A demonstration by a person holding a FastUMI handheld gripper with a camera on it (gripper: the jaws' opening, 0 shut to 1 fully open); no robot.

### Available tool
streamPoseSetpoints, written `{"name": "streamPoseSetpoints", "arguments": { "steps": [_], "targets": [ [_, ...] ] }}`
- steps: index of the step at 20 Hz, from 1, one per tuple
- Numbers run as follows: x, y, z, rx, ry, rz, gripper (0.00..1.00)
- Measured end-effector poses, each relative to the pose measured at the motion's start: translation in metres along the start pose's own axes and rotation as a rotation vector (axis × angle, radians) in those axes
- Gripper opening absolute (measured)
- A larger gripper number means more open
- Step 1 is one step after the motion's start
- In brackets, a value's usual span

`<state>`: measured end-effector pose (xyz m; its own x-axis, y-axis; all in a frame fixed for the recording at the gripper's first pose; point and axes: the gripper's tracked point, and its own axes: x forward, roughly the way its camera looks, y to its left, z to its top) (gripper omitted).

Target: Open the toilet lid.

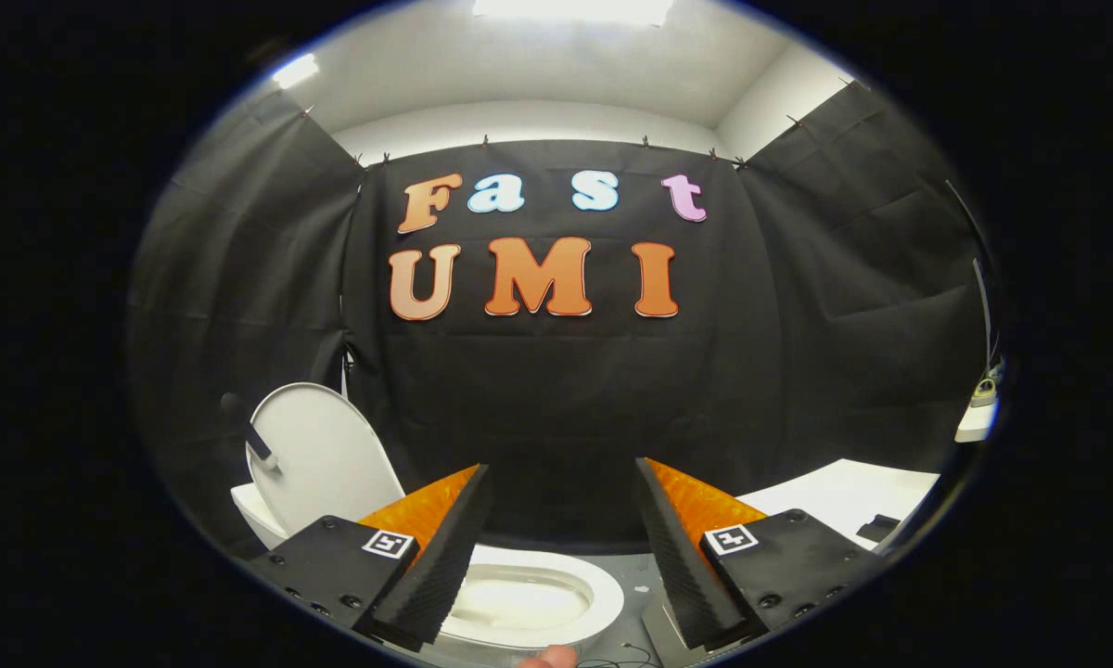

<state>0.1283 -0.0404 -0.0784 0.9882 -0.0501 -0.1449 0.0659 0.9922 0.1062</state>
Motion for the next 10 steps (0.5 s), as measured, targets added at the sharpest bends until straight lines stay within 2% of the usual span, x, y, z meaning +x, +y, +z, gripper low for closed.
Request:
{"name": "streamPoseSetpoints", "arguments": {
  "steps": [10],
  "targets": [
    [-0.0013, -0.0008, 0.0024, -0.003, -0.006, 0.002, 0.98]
  ]
}}
